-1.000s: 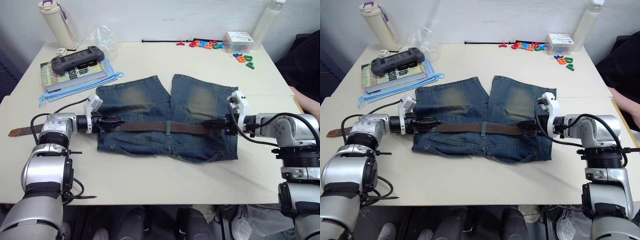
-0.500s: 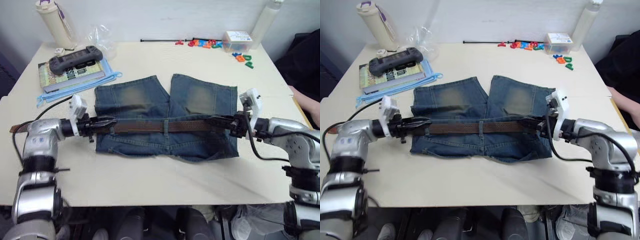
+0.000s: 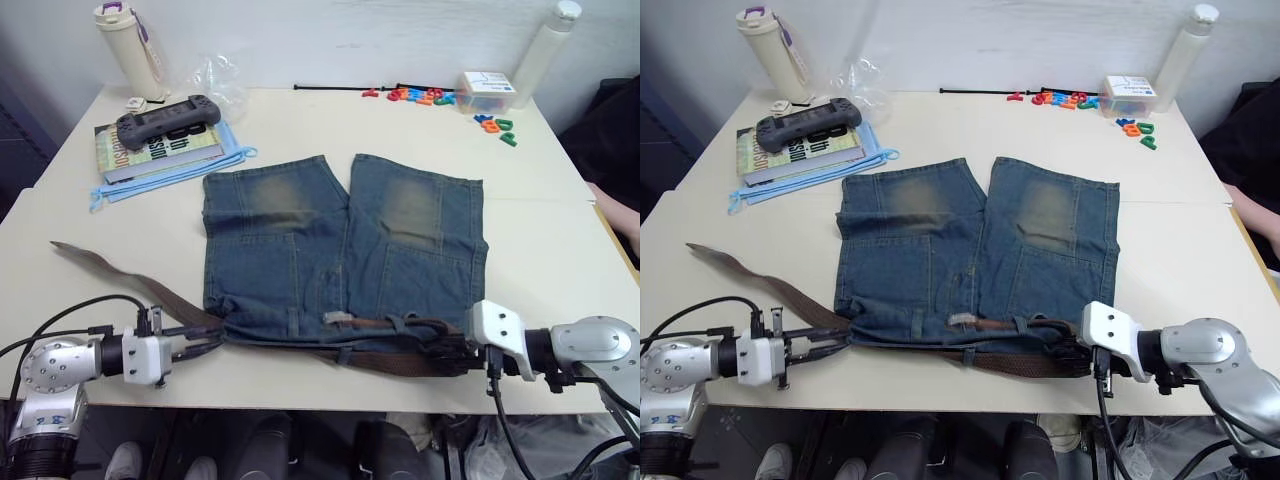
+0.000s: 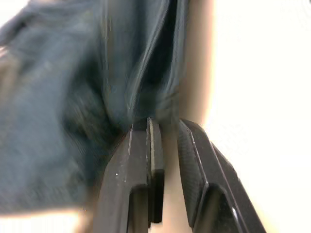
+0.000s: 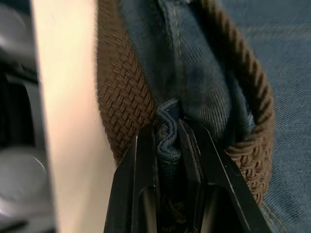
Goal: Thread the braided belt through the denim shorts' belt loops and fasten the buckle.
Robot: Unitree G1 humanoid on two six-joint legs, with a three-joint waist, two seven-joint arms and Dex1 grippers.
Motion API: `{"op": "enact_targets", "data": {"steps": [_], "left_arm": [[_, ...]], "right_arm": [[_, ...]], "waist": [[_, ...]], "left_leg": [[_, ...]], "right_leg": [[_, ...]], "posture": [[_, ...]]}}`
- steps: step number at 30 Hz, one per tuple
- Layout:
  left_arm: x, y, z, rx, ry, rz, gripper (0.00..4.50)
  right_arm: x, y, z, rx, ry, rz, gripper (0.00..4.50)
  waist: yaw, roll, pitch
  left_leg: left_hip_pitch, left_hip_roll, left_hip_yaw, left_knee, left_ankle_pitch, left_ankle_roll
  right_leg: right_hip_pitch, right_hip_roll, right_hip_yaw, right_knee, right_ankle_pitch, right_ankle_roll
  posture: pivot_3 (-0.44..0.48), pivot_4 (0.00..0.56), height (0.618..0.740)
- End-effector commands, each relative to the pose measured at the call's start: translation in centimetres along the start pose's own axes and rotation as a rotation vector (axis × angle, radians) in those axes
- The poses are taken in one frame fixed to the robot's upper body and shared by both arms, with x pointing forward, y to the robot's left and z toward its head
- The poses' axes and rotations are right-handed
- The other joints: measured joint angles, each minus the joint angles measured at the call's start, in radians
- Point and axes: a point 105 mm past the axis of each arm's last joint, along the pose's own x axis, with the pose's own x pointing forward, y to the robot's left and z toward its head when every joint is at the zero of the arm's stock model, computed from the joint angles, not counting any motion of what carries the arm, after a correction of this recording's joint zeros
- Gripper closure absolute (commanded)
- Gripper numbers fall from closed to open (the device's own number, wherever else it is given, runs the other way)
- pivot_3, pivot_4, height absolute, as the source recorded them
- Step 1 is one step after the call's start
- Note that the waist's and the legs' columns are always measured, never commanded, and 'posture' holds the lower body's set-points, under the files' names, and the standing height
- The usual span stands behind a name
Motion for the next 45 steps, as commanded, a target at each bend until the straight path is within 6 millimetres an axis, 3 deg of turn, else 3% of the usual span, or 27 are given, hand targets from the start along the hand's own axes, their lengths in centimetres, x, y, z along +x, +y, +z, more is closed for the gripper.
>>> {"op": "enact_targets", "data": {"steps": [1,6,8,9,10,12,15,17,18,23,26,29,31,35,39,44,45], "left_arm": [[-1.5,-0.7,-2.4,-0.036,0.117,-0.025,3.71],[-1.4,-1.0,-2.9,-0.079,0.131,-0.042,3.71],[-1.2,-1.0,-2.7,-0.090,0.118,-0.048,3.71],[-1.1,-0.9,-2.5,-0.113,0.104,-0.044,3.45],[-1.0,-0.8,-2.4,-0.131,0.094,-0.041,3.14],[-0.9,-0.4,-1.8,-0.177,0.070,-0.042,2.50],[-1.2,0.3,-0.5,-0.278,0.023,-0.073,1.11],[-1.4,1.1,0.9,-0.358,-0.008,-0.117,0.20],[-1.5,1.9,2.0,-0.410,-0.043,-0.132,0.06],[-1.9,5.9,6.0,-0.612,-0.164,-0.166,0.06],[-1.5,8.3,6.6,-0.668,-0.214,-0.110,0.06],[0.3,10.4,4.8,-0.678,-0.163,-0.014,0.06],[2.0,11.3,3.3,-0.669,-0.107,0.038,0.06],[4.5,12.5,1.6,-0.679,-0.060,0.083,0.06],[6.7,12.4,-0.1,-0.660,0.028,0.080,0.06],[8.1,10.7,-1.4,-0.638,0.111,-0.015,0.06],[8.1,10.1,-1.6,-0.636,0.123,-0.042,0.30]], "right_arm": [[-0.8,-1.0,-1.2,-0.015,0.090,-0.043,4.36],[-1.2,-0.4,0.0,-0.033,0.063,-0.016,4.36],[-1.4,0.3,0.5,-0.035,0.061,0.023,3.33],[-1.7,0.8,1.0,-0.028,0.047,0.045,3.02],[-1.9,1.1,1.4,-0.022,0.037,0.060,2.34],[-2.3,1.6,2.6,-0.024,0.009,0.084,1.57],[-3.3,2.5,4.6,0.007,-0.055,0.147,0.06],[-4.1,2.3,6.1,0.025,-0.115,0.153,0.00],[-4.6,1.7,7.2,0.047,-0.172,0.143,0.00],[-6.6,-1.0,11.1,0.118,-0.379,0.093,0.00],[-6.3,-3.8,12.2,0.145,-0.442,-0.023,0.00],[-3.6,-8.3,11.0,0.250,-0.371,-0.228,0.00],[-1.2,-10.0,9.1,0.306,-0.291,-0.291,0.00],[1.9,-11.3,6.5,0.353,-0.195,-0.308,0.00],[3.5,-11.6,4.6,0.398,-0.119,-0.267,0.00],[4.6,-10.7,3.3,0.449,-0.048,-0.188,0.00],[4.7,-10.6,2.9,0.460,-0.028,-0.187,0.24]], "waist": [[0.008,0.001,-0.001],[0.009,0.009,-0.005],[0.010,0.013,-0.008],[0.010,0.015,-0.009],[0.010,0.015,-0.009],[0.009,0.016,-0.009],[0.002,0.016,-0.009],[-0.003,0.014,-0.008],[-0.005,0.012,-0.006],[-0.014,0.008,0.001],[-0.016,0.008,0.001],[-0.021,0.008,0.002],[-0.018,0.008,0.002],[-0.015,0.006,0.003],[-0.015,0.006,0.003],[-0.016,0.005,0.002],[-0.016,0.004,0.002]], "left_leg": [[0.001,0.000,0.000,0.000,0.000,0.000],[0.001,0.000,0.000,0.000,-0.003,0.004],[0.001,0.001,0.000,0.000,-0.003,0.005],[0.001,0.001,0.000,0.000,-0.003,0.005],[0.001,0.001,0.000,0.000,-0.003,0.005],[0.001,0.001,0.000,0.000,-0.003,0.005],[0.001,0.001,0.000,0.000,-0.004,0.006],[0.000,0.002,0.000,0.000,-0.005,0.006],[0.000,0.002,0.000,0.000,-0.005,0.006],[0.000,0.005,-0.001,0.000,-0.005,0.005],[0.000,0.005,0.000,-0.001,-0.006,0.004],[0.000,0.005,0.004,-0.001,-0.002,-0.003],[0.000,0.005,0.007,-0.001,-0.001,-0.003],[-0.003,0.004,0.012,0.000,0.003,0.004],[-0.018,0.003,0.013,0.010,0.005,0.007],[-0.015,0.004,0.013,0.014,0.004,0.009],[-0.014,0.004,0.013,0.015,0.004,0.009]], "right_leg": [[0.001,0.000,0.000,0.000,0.000,0.000],[0.001,0.000,0.001,0.000,0.000,0.000],[0.001,0.000,0.001,0.000,0.000,0.000],[0.001,0.000,0.001,0.000,0.000,0.000],[0.001,0.000,0.001,0.001,0.000,0.000],[0.001,0.001,0.001,0.001,0.000,0.000],[0.000,0.001,0.002,0.000,0.000,0.000],[0.000,0.001,0.004,-0.001,0.000,0.000],[0.001,0.002,0.008,-0.001,0.000,0.000],[0.000,0.004,0.012,-0.001,0.000,-0.003],[-0.001,0.005,0.012,-0.002,0.000,-0.003],[-0.002,0.005,0.012,0.000,-0.001,-0.003],[-0.004,0.006,0.011,0.004,-0.001,-0.003],[-0.008,0.010,0.006,0.008,-0.001,-0.003],[-0.018,0.011,0.007,0.010,0.001,0.000],[-0.014,0.011,0.008,0.011,0.003,0.003],[-0.014,0.010,0.008,0.010,0.003,0.003]], "posture": [[0.000,0.150,0.717],[0.000,0.150,0.717],[0.000,0.150,0.717],[0.000,0.150,0.717],[0.000,0.150,0.717],[0.000,0.150,0.717],[0.000,0.150,0.717],[0.000,0.150,0.717],[0.000,0.150,0.717],[0.000,0.150,0.717],[0.000,0.150,0.717],[0.000,0.150,0.717],[0.000,0.150,0.717],[0.000,0.150,0.717],[0.000,0.150,0.717],[0.000,0.150,0.717],[0.000,0.150,0.717]]}}
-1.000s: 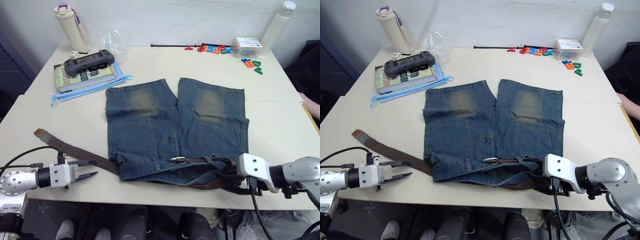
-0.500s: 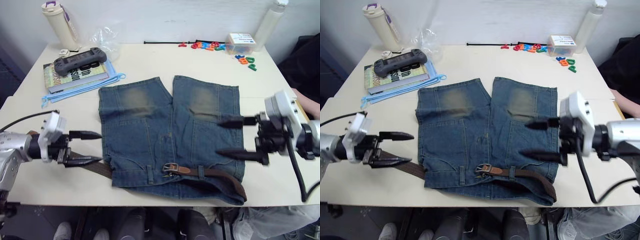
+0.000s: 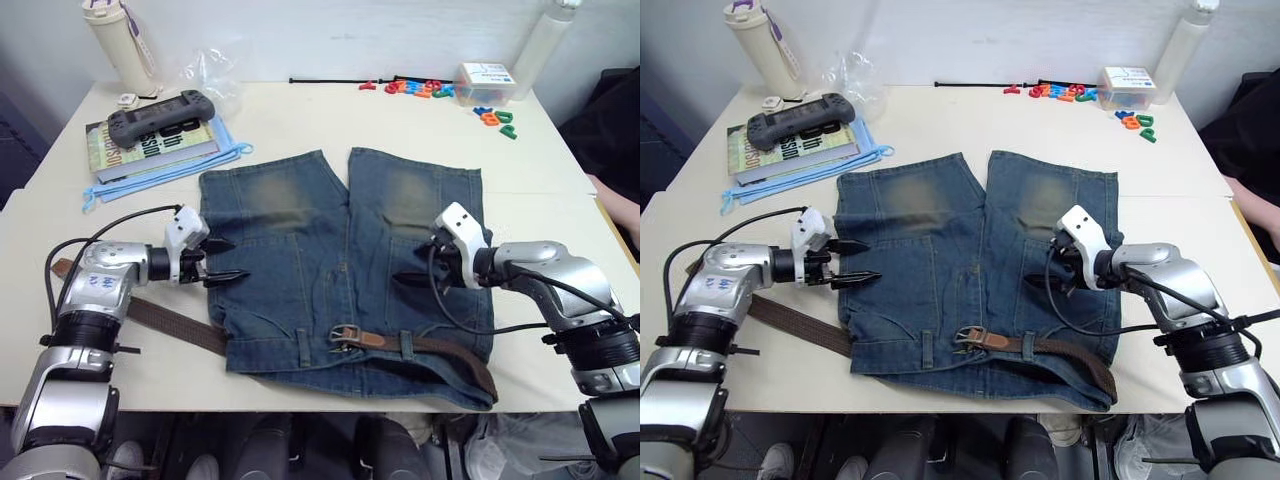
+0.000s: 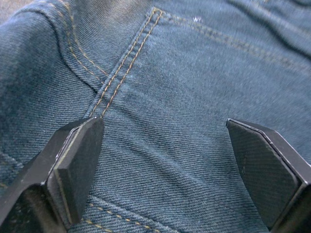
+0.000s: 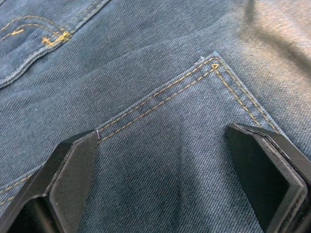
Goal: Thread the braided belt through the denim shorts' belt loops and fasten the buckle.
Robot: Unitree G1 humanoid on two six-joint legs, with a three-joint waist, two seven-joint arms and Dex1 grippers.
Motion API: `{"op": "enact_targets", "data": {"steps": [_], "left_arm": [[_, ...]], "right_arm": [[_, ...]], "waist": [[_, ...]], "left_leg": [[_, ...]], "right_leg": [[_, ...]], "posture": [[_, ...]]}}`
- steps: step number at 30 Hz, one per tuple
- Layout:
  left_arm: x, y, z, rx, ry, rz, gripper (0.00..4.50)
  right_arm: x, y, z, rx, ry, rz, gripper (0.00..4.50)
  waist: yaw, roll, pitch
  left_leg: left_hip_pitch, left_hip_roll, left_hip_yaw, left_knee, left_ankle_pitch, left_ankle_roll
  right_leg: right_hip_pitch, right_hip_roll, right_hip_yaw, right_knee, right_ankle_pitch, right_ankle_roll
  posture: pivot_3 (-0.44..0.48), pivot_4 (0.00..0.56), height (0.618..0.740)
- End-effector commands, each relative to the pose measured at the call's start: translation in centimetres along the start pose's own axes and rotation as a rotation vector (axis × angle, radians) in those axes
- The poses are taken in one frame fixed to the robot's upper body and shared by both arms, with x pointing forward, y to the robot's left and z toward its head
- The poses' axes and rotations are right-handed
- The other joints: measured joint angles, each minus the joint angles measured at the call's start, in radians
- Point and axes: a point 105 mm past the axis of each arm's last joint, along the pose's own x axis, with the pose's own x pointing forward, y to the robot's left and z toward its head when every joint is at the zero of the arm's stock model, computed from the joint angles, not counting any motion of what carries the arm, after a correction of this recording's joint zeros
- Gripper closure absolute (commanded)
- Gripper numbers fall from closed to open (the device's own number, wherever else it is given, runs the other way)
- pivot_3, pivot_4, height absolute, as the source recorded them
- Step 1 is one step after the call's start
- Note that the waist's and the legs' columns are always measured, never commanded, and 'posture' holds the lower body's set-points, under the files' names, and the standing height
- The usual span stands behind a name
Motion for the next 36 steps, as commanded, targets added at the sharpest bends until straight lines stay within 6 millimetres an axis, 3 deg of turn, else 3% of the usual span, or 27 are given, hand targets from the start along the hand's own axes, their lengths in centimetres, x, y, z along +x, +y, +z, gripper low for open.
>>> {"op": "enact_targets", "data": {"steps": [1,3,8,10,16,25,31,36], "left_arm": [[0.6,-1.4,-2.8,-0.014,0.115,-0.082,0.60],[0.6,-2.0,-3.1,0.008,0.125,-0.116,1.28],[0.5,-2.2,-3.5,0.033,0.142,-0.128,3.52],[0.8,-2.1,-3.4,0.042,0.141,-0.122,4.37],[2.6,-0.5,-2.7,0.109,0.149,-0.018,4.44],[5.1,3.7,-0.4,0.269,0.204,0.239,4.44],[6.0,5.6,1.5,0.381,0.249,0.404,4.44],[6.3,5.8,1.7,0.440,0.274,0.427,4.44]], "right_arm": [[0.6,0.4,-2.3,0.045,0.095,0.027,0.54],[0.6,0.5,-2.7,0.041,0.114,0.036,1.28],[0.7,0.5,-2.6,0.022,0.107,0.023,3.73],[0.9,0.0,-2.3,-0.004,0.095,-0.008,4.50],[2.1,-2.5,-1.1,-0.082,0.038,-0.157,4.50],[3.5,-7.1,1.0,-0.162,-0.027,-0.405,4.50],[4.3,-8.5,1.7,-0.205,-0.030,-0.473,4.50],[4.4,-9.0,2.4,-0.251,-0.044,-0.501,4.50]], "waist": [[0.000,-0.001,-0.001],[0.000,-0.001,-0.004],[-0.001,-0.002,-0.006],[-0.001,-0.002,-0.006],[-0.001,-0.003,-0.011],[-0.001,-0.004,-0.014],[-0.002,-0.004,-0.014],[-0.008,-0.004,-0.014]], "left_leg": [[0.000,0.000,0.000,0.000,0.000,0.000],[0.001,0.000,0.000,0.000,-0.001,0.000],[0.001,0.000,0.000,0.000,-0.001,0.000],[0.001,0.000,0.000,0.000,-0.001,0.000],[0.017,0.000,0.000,0.000,-0.012,-0.001],[0.017,0.002,0.000,0.000,-0.008,-0.005],[0.015,0.001,0.000,0.000,-0.004,-0.007],[0.015,0.001,0.001,0.000,-0.004,-0.006]], "right_leg": [[0.000,-0.001,0.000,0.000,0.000,0.000],[0.000,-0.005,0.000,0.000,0.000,0.000],[0.000,-0.005,0.000,0.001,0.000,0.000],[0.000,-0.005,0.000,0.002,0.000,0.000],[0.015,-0.008,0.000,-0.002,0.000,0.000],[0.012,-0.007,0.002,-0.001,0.006,-0.003],[0.011,-0.006,0.001,0.000,0.006,-0.003],[0.010,-0.006,0.001,0.000,0.006,-0.003]], "posture": [[0.000,0.150,0.717],[0.000,0.150,0.717],[0.000,0.150,0.717],[0.000,0.150,0.717],[0.000,0.150,0.717],[0.000,0.150,0.717],[0.000,0.150,0.717],[0.000,0.150,0.717]]}}
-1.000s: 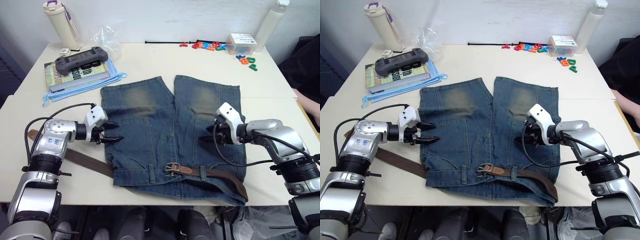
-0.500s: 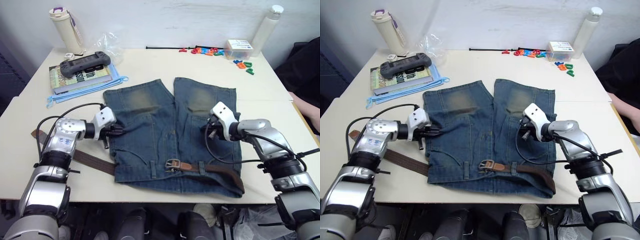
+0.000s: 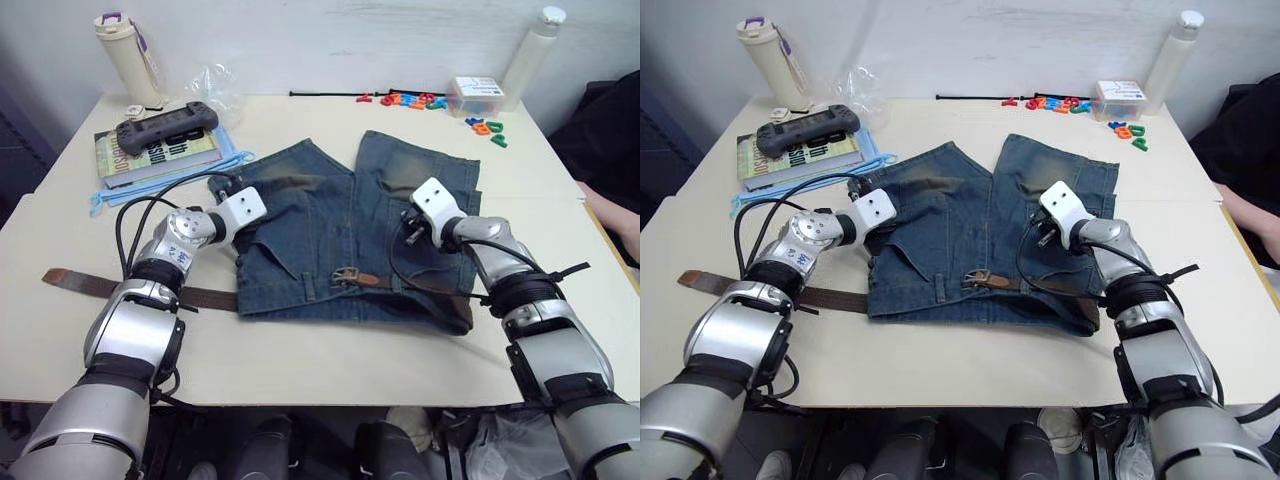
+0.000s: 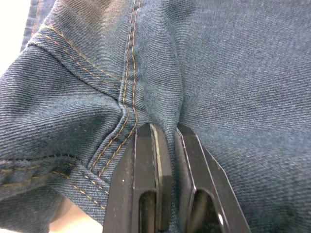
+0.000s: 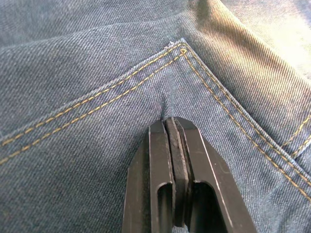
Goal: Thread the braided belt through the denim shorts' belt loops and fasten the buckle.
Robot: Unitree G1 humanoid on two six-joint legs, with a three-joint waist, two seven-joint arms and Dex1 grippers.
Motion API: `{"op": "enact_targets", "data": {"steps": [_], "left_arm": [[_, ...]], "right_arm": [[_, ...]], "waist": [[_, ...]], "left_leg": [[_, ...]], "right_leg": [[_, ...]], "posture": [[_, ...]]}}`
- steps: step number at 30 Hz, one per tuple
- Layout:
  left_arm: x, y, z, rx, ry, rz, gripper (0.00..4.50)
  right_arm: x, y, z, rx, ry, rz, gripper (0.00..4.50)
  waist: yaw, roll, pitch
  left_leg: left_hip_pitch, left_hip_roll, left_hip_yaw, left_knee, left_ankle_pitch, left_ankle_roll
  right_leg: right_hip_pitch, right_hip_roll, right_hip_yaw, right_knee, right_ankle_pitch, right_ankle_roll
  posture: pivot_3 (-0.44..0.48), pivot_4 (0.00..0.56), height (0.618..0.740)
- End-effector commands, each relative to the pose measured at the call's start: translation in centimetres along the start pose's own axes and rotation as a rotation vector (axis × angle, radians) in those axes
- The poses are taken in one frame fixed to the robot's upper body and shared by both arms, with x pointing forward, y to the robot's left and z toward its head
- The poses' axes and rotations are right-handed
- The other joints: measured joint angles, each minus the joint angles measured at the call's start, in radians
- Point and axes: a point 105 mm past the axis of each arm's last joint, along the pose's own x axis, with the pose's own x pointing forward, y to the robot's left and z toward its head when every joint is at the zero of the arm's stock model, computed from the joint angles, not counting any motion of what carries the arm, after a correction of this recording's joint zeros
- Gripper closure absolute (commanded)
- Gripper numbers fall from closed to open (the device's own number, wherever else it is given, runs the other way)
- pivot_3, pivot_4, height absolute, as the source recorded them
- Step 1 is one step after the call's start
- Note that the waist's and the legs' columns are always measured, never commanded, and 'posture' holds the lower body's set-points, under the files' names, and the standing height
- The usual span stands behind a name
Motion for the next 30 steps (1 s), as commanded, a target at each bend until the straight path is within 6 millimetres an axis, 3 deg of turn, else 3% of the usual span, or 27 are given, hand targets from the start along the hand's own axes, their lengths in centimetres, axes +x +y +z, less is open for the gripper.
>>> {"op": "enact_targets", "data": {"steps": [1,6,7,9,10,13,15,18,22,24,28,30], "left_arm": [[0.0,-0.5,-1.6,0.019,0.066,-0.002,4.44],[0.1,-0.8,-0.8,-0.033,0.010,-0.017,4.44],[0.1,-0.8,-0.6,-0.033,-0.005,-0.022,4.48],[-0.1,-0.5,-0.2,-0.054,-0.036,-0.015,3.60],[-0.2,-0.1,0.0,-0.087,-0.057,-0.004,3.38],[-0.7,0.8,0.8,-0.140,-0.120,0.013,2.21],[-1.6,1.9,2.1,-0.205,-0.217,0.014,1.55],[-4.1,3.4,3.6,-0.292,-0.379,0.010,1.53],[-7.7,2.7,4.7,-0.371,-0.491,-0.025,1.53],[-10.4,2.2,5.1,-0.445,-0.550,-0.023,1.53],[-14.5,1.4,5.5,-0.665,-0.627,-0.009,1.53],[-16.8,1.1,4.7,-0.832,-0.666,0.036,1.53]], "right_arm": [[-0.2,-1.2,-0.3,-0.027,0.008,-0.052,4.50],[-0.2,-1.1,0.8,-0.017,-0.052,-0.037,4.50],[-0.3,-1.1,1.0,-0.026,-0.059,-0.035,4.19],[-0.6,-1.2,1.4,-0.004,-0.085,-0.037,3.61],[-0.9,-1.3,1.8,0.006,-0.104,-0.033,3.30],[-1.9,-1.6,3.2,0.057,-0.163,-0.032,2.01],[-3.7,-1.7,5.1,0.107,-0.243,-0.027,1.21],[-7.8,-0.2,8.8,0.196,-0.402,0.057,0.03],[-12.0,2.7,11.0,0.250,-0.521,0.187,0.03],[-14.1,5.0,11.7,0.264,-0.579,0.286,0.03],[-16.0,7.8,11.0,0.290,-0.588,0.390,0.03],[-16.3,8.7,9.8,0.291,-0.563,0.406,0.03]], "waist": [[-0.001,0.000,0.000],[-0.003,0.000,0.000],[-0.003,0.000,0.000],[-0.004,0.000,0.000],[-0.005,0.000,0.000],[-0.005,0.000,0.000],[-0.006,0.000,0.001],[-0.006,0.003,0.004],[-0.019,0.003,0.005],[-0.020,0.003,0.005],[-0.018,0.003,0.006],[-0.018,0.003,0.007]], "left_leg": [[0.000,0.000,0.000,0.000,0.000,0.000],[0.000,0.000,0.000,0.000,0.000,0.000],[-0.001,0.000,0.000,0.000,0.000,0.000],[-0.001,0.000,0.000,0.000,0.000,0.000],[-0.002,0.000,0.000,0.000,0.000,0.000],[-0.006,0.000,0.000,-0.001,0.001,0.001],[-0.016,-0.001,0.000,0.000,0.004,0.007],[-0.021,-0.001,0.000,0.000,0.006,0.007],[-0.022,-0.001,-0.001,-0.001,0.006,0.008],[-0.020,-0.001,-0.001,-0.002,0.005,0.007],[-0.018,0.001,-0.002,-0.002,0.005,0.007],[-0.017,0.001,-0.004,-0.002,0.005,0.007]], "right_leg": [[0.000,0.000,0.000,0.000,0.000,0.000],[0.000,0.000,0.000,0.000,0.000,0.000],[-0.001,0.000,0.000,0.000,0.000,0.000],[-0.001,0.000,0.000,0.000,0.000,0.000],[-0.001,0.000,0.000,0.000,0.000,0.000],[-0.004,0.000,-0.001,0.001,0.000,0.000],[-0.014,0.001,-0.002,0.003,0.000,0.000],[-0.017,0.002,-0.009,0.002,0.000,0.000],[-0.016,0.002,-0.010,-0.002,0.000,0.000],[-0.015,0.002,-0.010,-0.002,0.000,0.000],[-0.013,0.000,-0.008,-0.002,0.000,0.000],[-0.012,-0.001,-0.006,-0.002,0.000,0.000]], "posture": [[0.000,0.150,0.717],[0.000,0.150,0.717],[0.000,0.150,0.717],[0.000,0.150,0.717],[0.000,0.150,0.717],[0.000,0.150,0.717],[0.000,0.150,0.717],[0.000,0.150,0.717],[0.000,0.150,0.717],[0.000,0.150,0.717],[0.000,0.150,0.717],[0.000,0.150,0.717]]}}
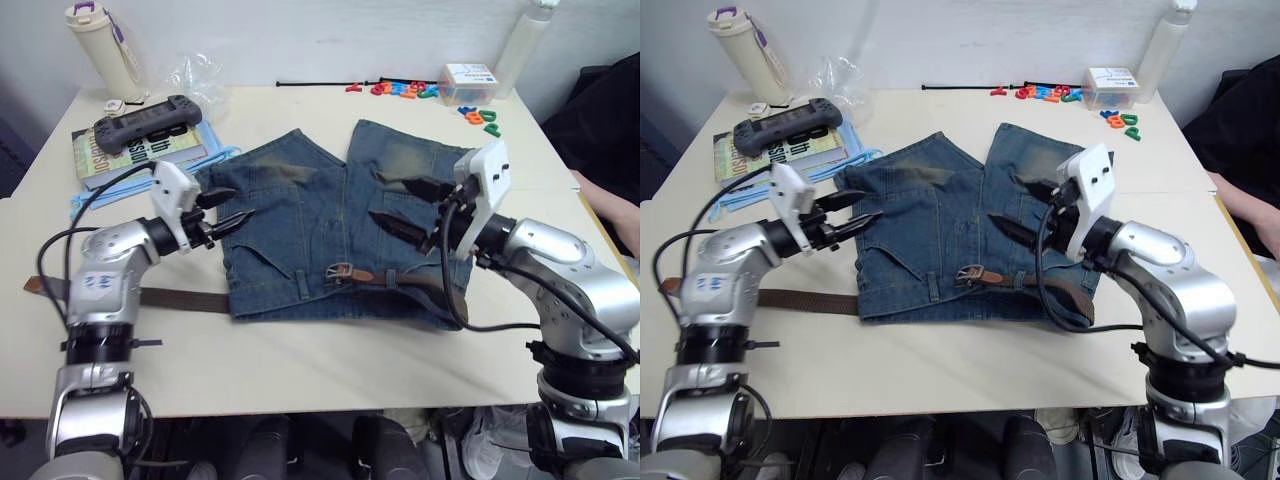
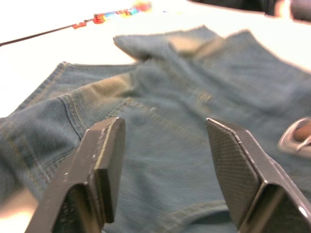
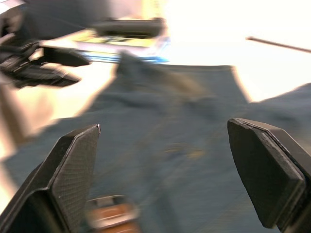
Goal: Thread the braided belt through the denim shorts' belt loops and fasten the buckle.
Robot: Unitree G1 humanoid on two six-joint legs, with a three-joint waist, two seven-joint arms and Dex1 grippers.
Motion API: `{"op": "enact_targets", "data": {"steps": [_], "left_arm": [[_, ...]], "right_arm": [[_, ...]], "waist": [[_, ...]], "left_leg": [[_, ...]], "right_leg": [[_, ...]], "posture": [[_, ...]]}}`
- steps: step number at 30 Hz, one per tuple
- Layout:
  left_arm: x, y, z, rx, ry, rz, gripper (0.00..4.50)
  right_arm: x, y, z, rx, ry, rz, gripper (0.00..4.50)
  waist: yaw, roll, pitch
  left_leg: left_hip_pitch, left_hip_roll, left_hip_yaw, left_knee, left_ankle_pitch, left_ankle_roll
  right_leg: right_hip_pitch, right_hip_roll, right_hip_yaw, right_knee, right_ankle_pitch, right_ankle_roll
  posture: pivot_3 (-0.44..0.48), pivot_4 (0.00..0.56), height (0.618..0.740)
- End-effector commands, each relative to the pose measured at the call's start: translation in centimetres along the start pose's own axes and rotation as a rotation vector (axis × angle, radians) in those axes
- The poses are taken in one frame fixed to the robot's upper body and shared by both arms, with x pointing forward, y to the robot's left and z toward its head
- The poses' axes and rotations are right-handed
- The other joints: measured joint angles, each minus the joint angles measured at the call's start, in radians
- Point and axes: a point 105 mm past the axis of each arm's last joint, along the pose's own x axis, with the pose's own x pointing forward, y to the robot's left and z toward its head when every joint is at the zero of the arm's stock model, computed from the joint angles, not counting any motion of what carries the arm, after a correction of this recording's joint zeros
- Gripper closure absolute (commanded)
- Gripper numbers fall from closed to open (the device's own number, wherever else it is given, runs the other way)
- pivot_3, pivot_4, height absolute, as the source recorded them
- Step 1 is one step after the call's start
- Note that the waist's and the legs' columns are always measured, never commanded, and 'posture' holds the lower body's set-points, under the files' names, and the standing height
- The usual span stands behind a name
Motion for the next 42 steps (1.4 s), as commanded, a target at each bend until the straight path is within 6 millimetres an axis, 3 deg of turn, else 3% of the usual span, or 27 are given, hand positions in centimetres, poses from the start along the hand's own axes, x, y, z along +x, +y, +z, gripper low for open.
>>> {"op": "enact_targets", "data": {"steps": [1,4,10,16,19,22,26,32,42], "left_arm": [[-3.6,-0.4,2.7,-0.177,-0.137,0.100,1.53],[-6.9,-0.6,1.9,-0.380,-0.185,0.184,1.53],[-12.5,-3.6,-3.3,-0.718,-0.116,0.288,1.53],[-15.3,-5.1,-6.8,-0.996,-0.144,0.452,1.53],[-15.2,-5.5,-8.6,-1.065,-0.094,0.514,1.53],[-15.1,-4.3,-10.9,-1.130,-0.068,0.660,1.53],[-15.4,-2.8,-10.8,-1.152,-0.136,0.729,1.53],[-16.8,1.7,-10.2,-1.169,-0.275,0.867,1.53],[-16.2,7.3,-9.4,-1.185,-0.395,0.949,1.53]], "right_arm": [[-1.3,1.5,-0.4,-0.019,-0.004,0.027,0.03],[-1.8,2.1,-1.7,-0.019,0.037,0.040,0.03],[-1.6,2.7,-2.3,-0.002,0.049,0.069,0.03],[-0.5,3.4,-1.9,-0.031,0.049,0.106,0.03],[-0.2,3.8,-1.6,-0.030,0.035,0.120,0.03],[0.2,4.0,-1.3,-0.038,0.032,0.128,0.03],[0.3,3.9,-1.0,-0.047,0.032,0.129,0.03],[0.3,3.9,-0.9,-0.056,0.034,0.125,0.03],[0.2,3.2,-0.1,-0.093,0.014,0.079,0.03]], "waist": [[0.000,0.000,0.000],[0.001,0.000,0.000],[0.002,-0.002,0.001],[0.025,-0.005,0.001],[0.032,-0.005,0.001],[0.042,-0.005,0.001],[0.050,-0.006,0.001],[0.050,-0.006,0.001],[0.051,-0.006,0.000]], "left_leg": [[0.001,0.000,-0.001,0.000,0.000,0.000],[0.002,0.000,-0.001,0.000,-0.003,-0.005],[0.004,0.001,0.002,-0.001,-0.001,-0.002],[0.005,0.001,0.003,0.000,-0.010,-0.002],[0.005,0.001,0.003,0.000,-0.014,-0.002],[0.005,0.001,0.005,-0.001,-0.014,-0.002],[0.004,0.002,0.007,-0.001,-0.014,-0.003],[0.005,0.004,0.010,-0.002,-0.015,-0.002],[0.007,0.004,0.015,-0.003,-0.015,-0.005]], "right_leg": [[0.001,0.000,0.003,-0.001,0.000,0.000],[0.000,0.000,0.007,-0.001,0.000,0.000],[0.000,0.002,0.011,-0.001,0.000,0.000],[-0.001,0.001,0.016,-0.003,0.000,-0.001],[-0.001,0.001,0.017,-0.006,-0.001,-0.001],[-0.002,0.001,0.017,-0.007,-0.001,-0.001],[-0.003,0.002,0.018,-0.007,-0.001,-0.001],[-0.003,0.002,0.018,-0.007,-0.001,-0.002],[-0.004,0.002,0.021,-0.008,-0.001,-0.001]], "posture": [[0.000,0.150,0.717],[0.000,0.150,0.717],[0.000,0.150,0.717],[0.000,0.150,0.717],[0.000,0.150,0.717],[0.000,0.150,0.717],[0.000,0.150,0.717],[0.000,0.150,0.717],[0.000,0.150,0.717]]}}
